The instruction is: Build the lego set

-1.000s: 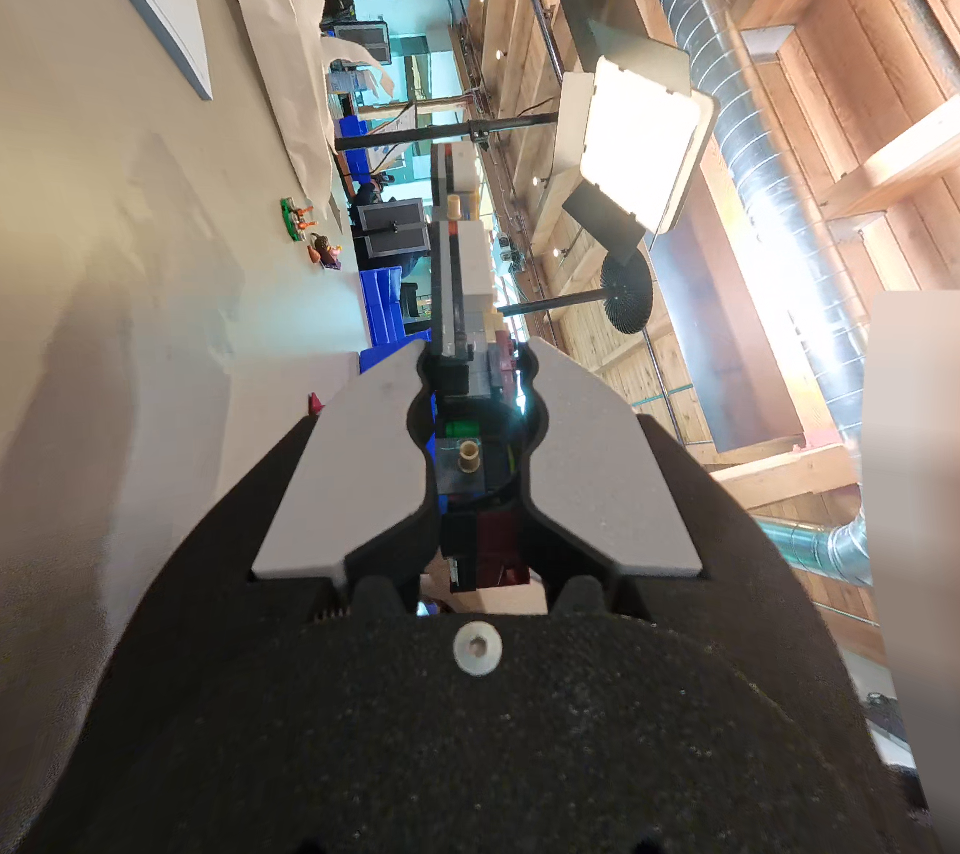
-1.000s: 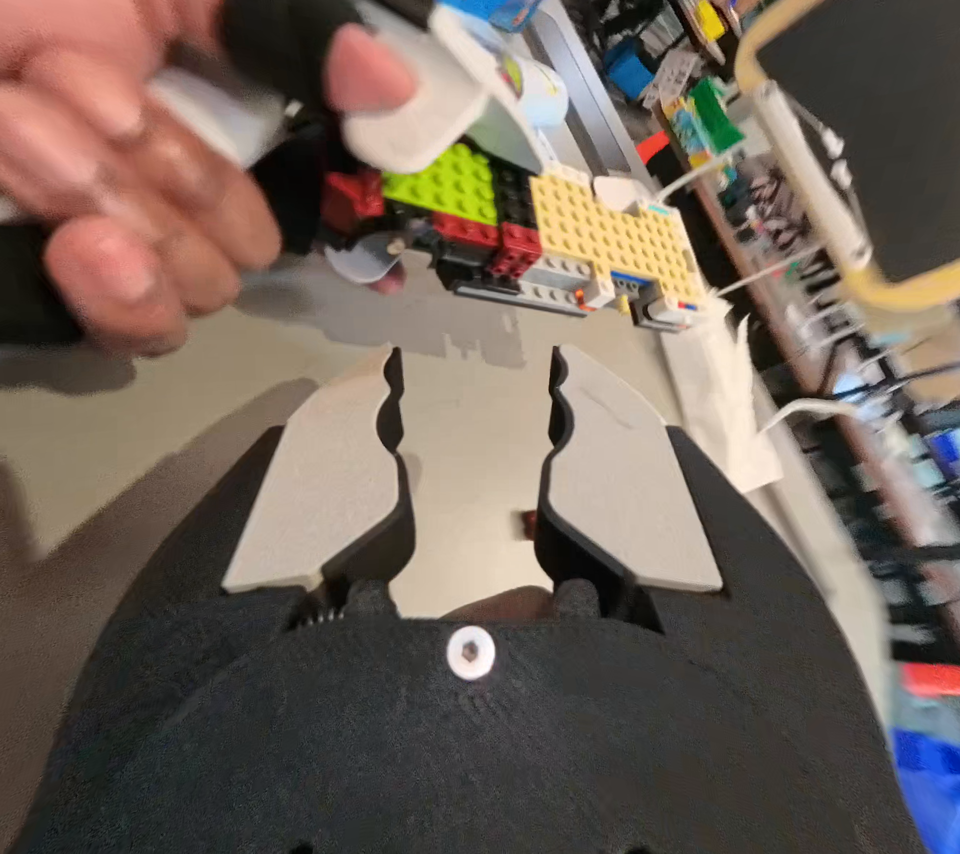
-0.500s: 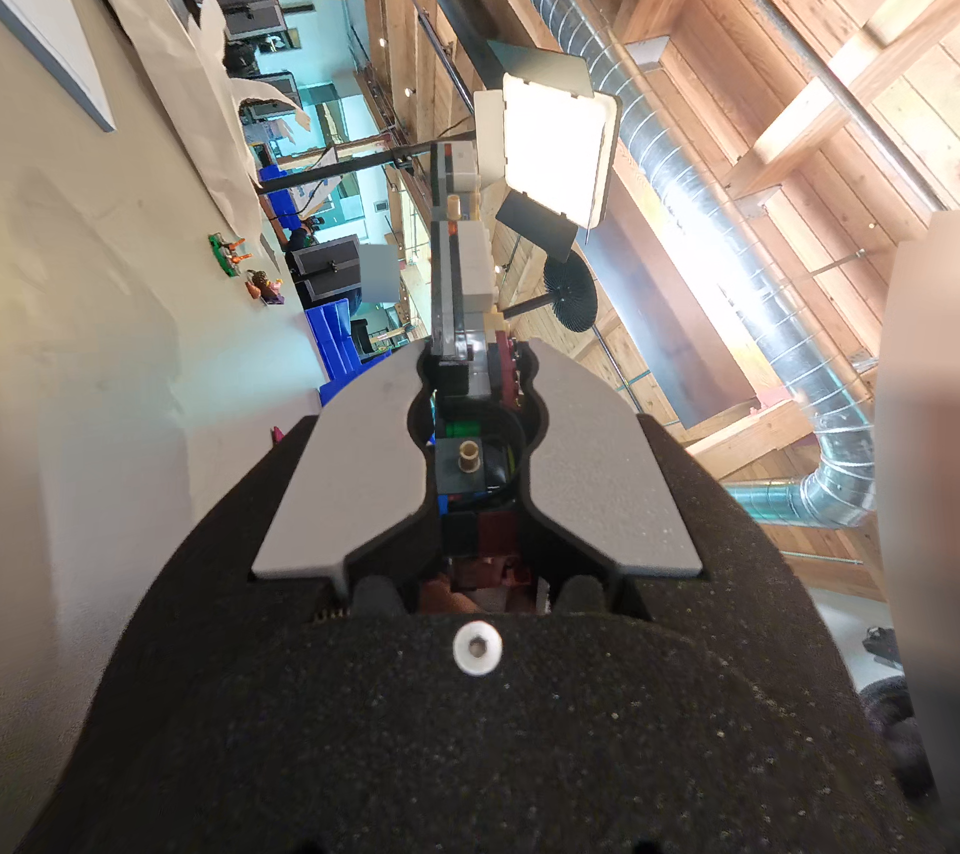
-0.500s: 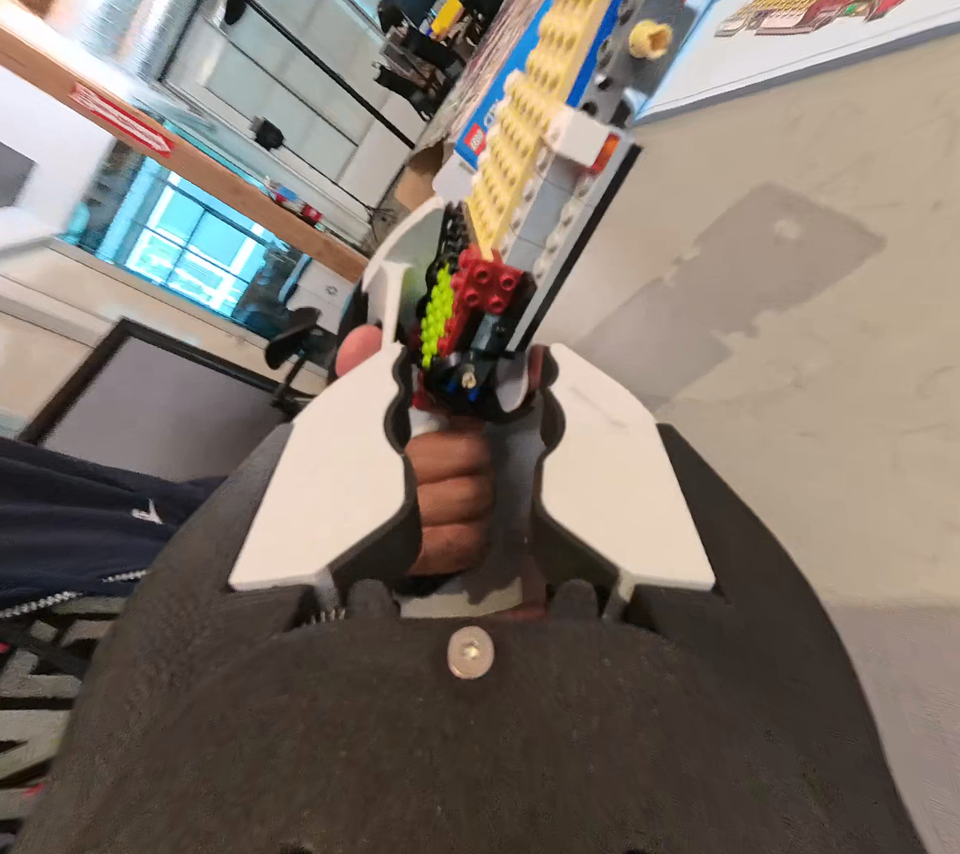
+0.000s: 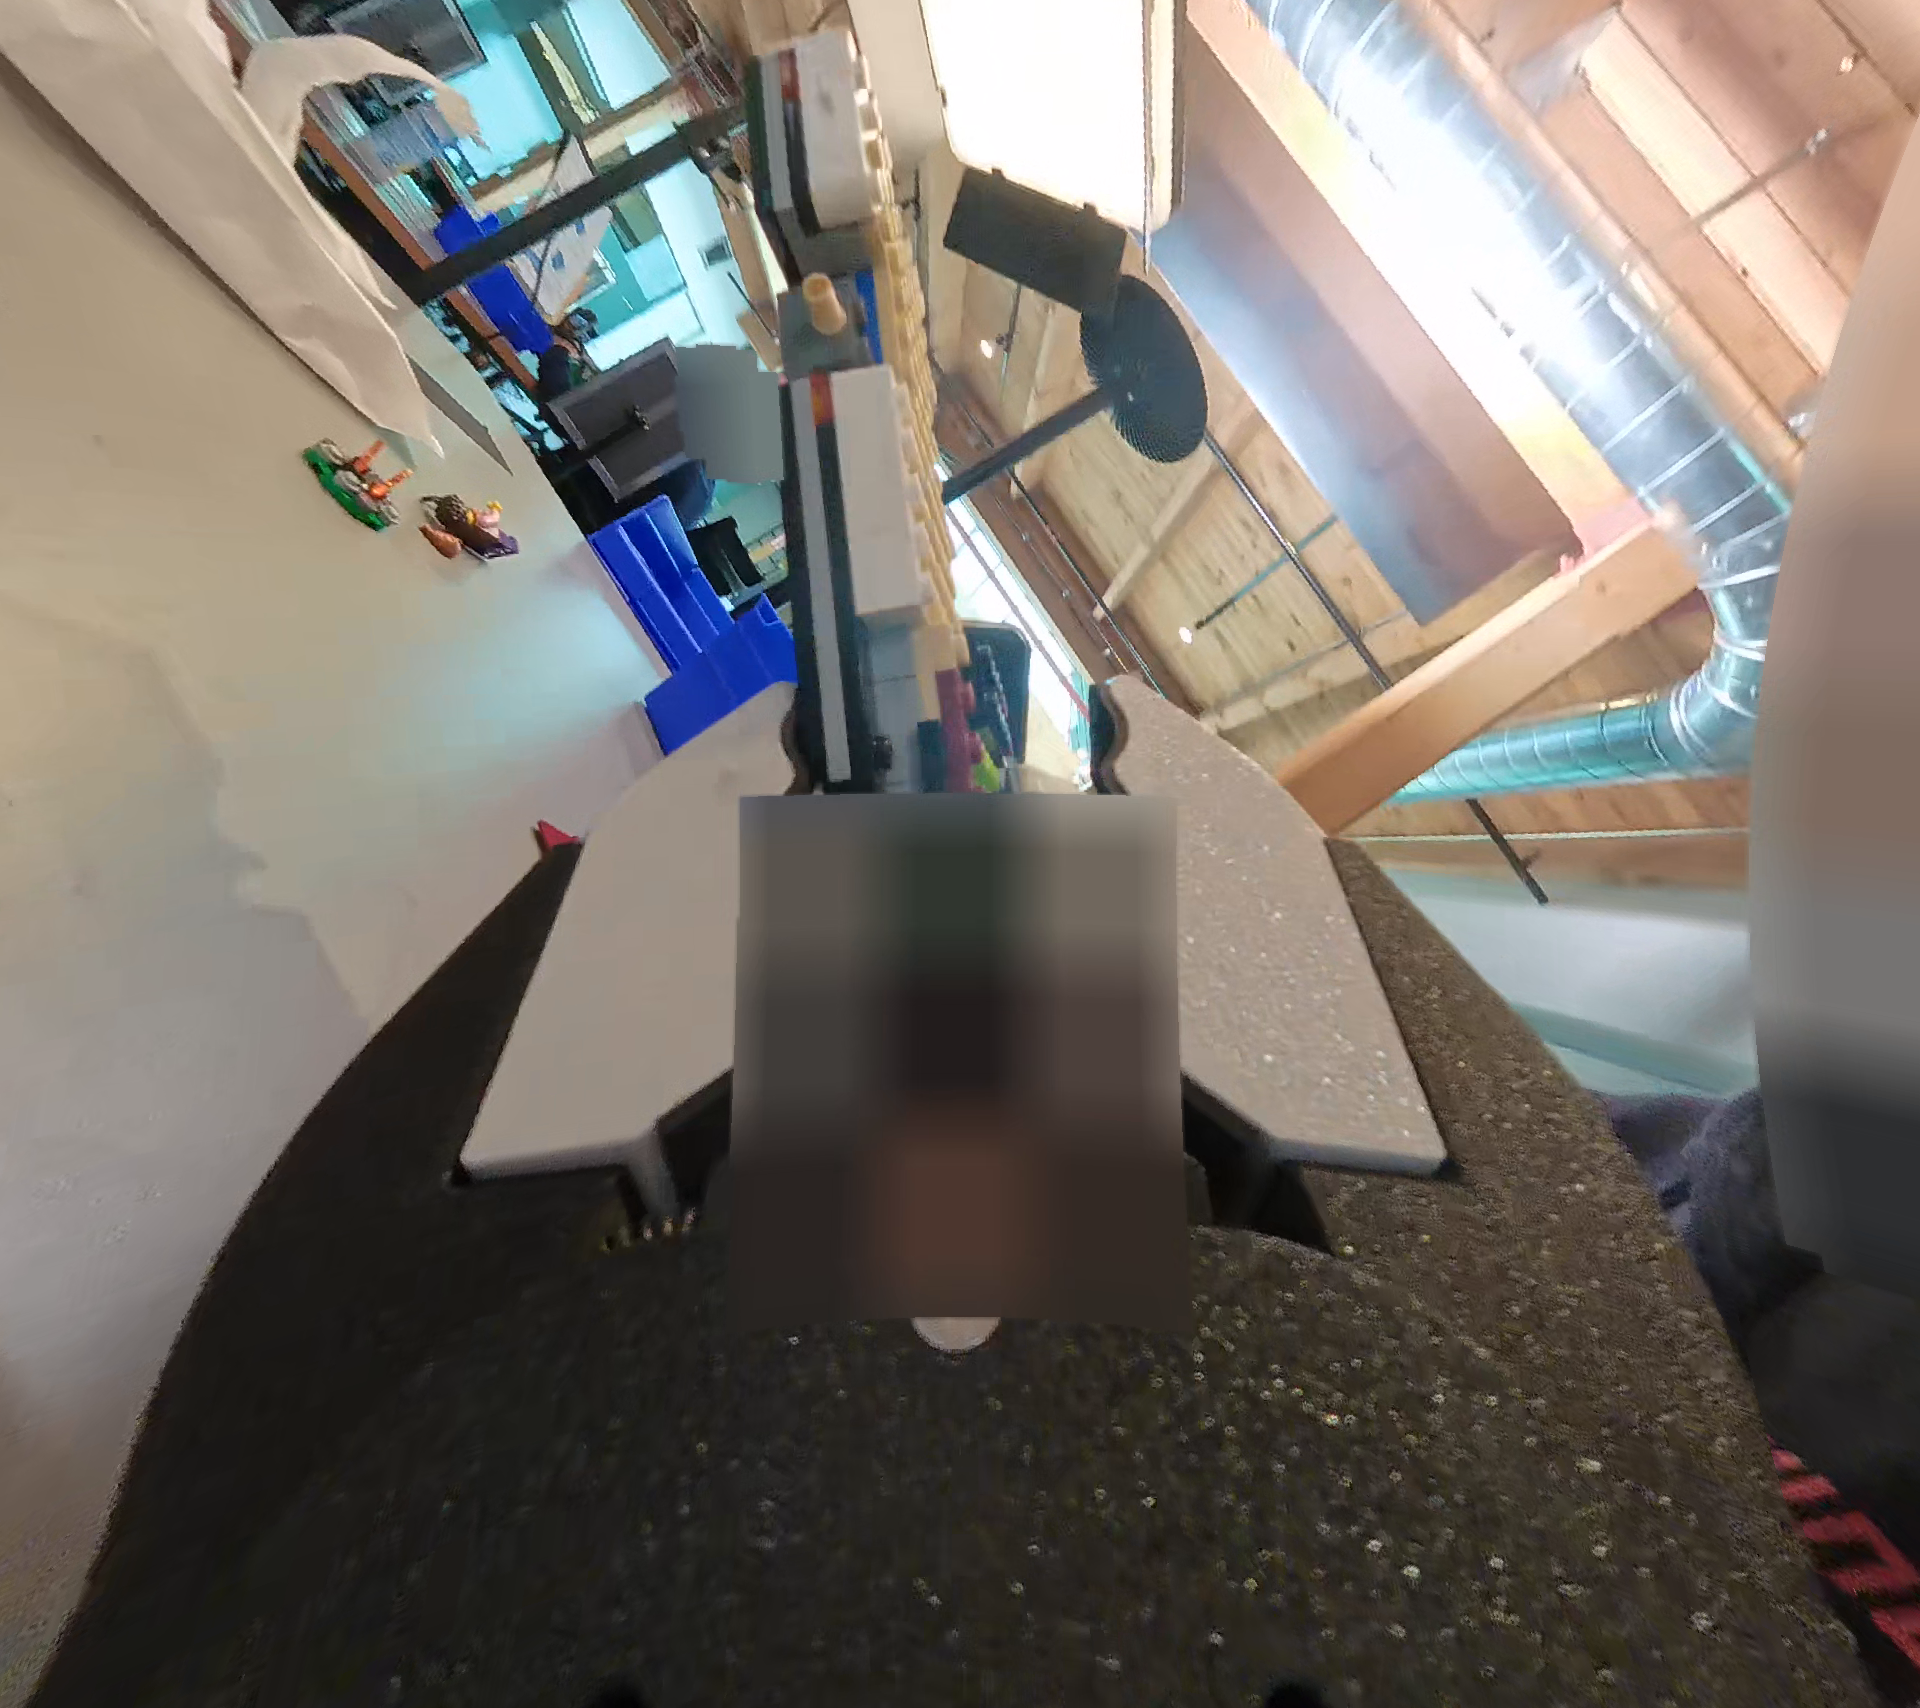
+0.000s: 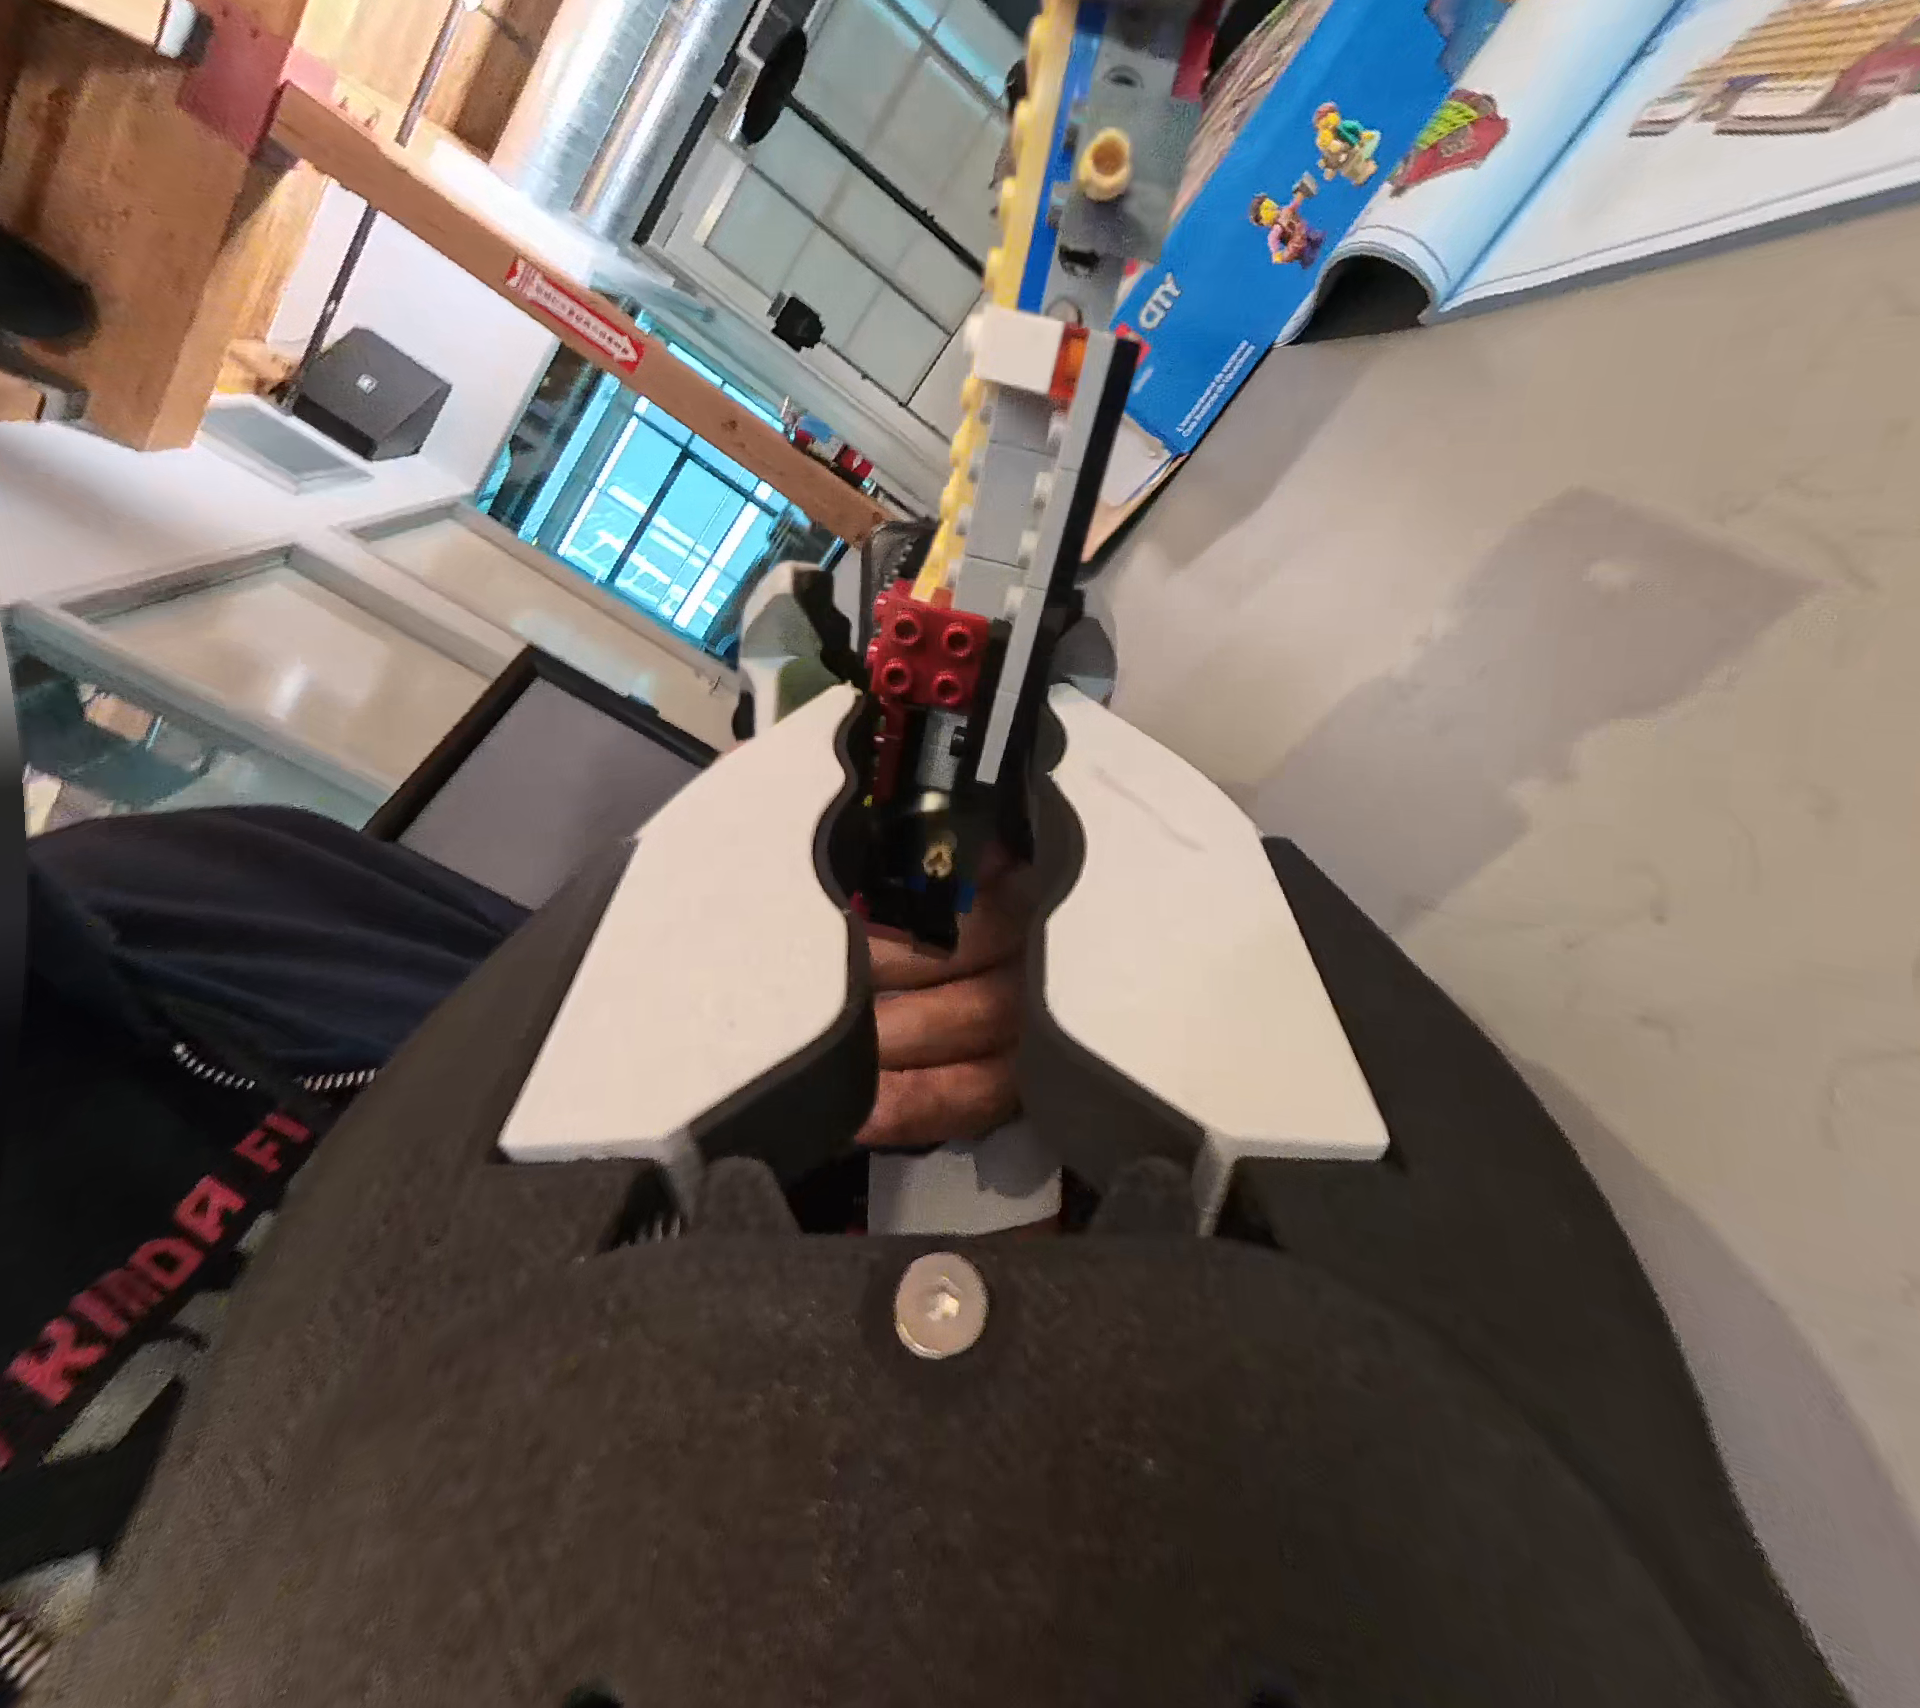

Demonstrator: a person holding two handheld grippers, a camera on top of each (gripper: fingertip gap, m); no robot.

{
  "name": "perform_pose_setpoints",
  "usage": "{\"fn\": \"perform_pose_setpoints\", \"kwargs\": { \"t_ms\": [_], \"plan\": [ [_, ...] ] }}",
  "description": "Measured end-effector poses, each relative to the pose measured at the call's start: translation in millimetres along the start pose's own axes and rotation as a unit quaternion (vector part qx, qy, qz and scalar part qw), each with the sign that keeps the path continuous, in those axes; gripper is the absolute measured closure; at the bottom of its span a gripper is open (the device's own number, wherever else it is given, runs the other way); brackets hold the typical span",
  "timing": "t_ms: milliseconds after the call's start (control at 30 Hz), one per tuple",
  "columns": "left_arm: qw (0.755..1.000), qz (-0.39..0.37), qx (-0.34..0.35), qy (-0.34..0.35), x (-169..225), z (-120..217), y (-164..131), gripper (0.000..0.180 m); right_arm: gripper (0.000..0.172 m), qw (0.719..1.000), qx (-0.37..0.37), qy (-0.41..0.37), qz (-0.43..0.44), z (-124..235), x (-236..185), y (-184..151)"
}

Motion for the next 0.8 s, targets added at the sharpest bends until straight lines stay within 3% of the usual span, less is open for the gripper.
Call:
{"fn": "perform_pose_setpoints", "kwargs": {
  "t_ms": [267, 500, 667, 800],
  "plan": [
    [0.998, 0.012, -0.055, -0.023, 7, 12, 25, 0.130, 0.145, 0.992, -0.108, 0.069, 0.016, -2, -7, -1],
    [0.989, 0.036, -0.140, -0.003, 3, 19, 22, 0.141, 0.146, 0.984, -0.150, 0.097, -0.004, -13, -5, 0],
    [0.989, 0.101, -0.107, 0.017, -3, 23, 19, 0.150, 0.146, 0.988, -0.137, 0.066, -0.017, -20, 6, 8],
    [0.981, 0.180, -0.049, 0.052, -16, 30, 18, 0.154, 0.140, 0.986, -0.142, -0.015, 0.089, -19, 10, 14]
  ]
}}
Point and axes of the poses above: each gripper's, where its closed fingertips meet, z back along the fingers, y out of its top, x = y × z across the jaws, the point moved 6 cm from there along z, back along the fingers, and after that the axes turned 3 degrees about z, right-handed, at the moved point
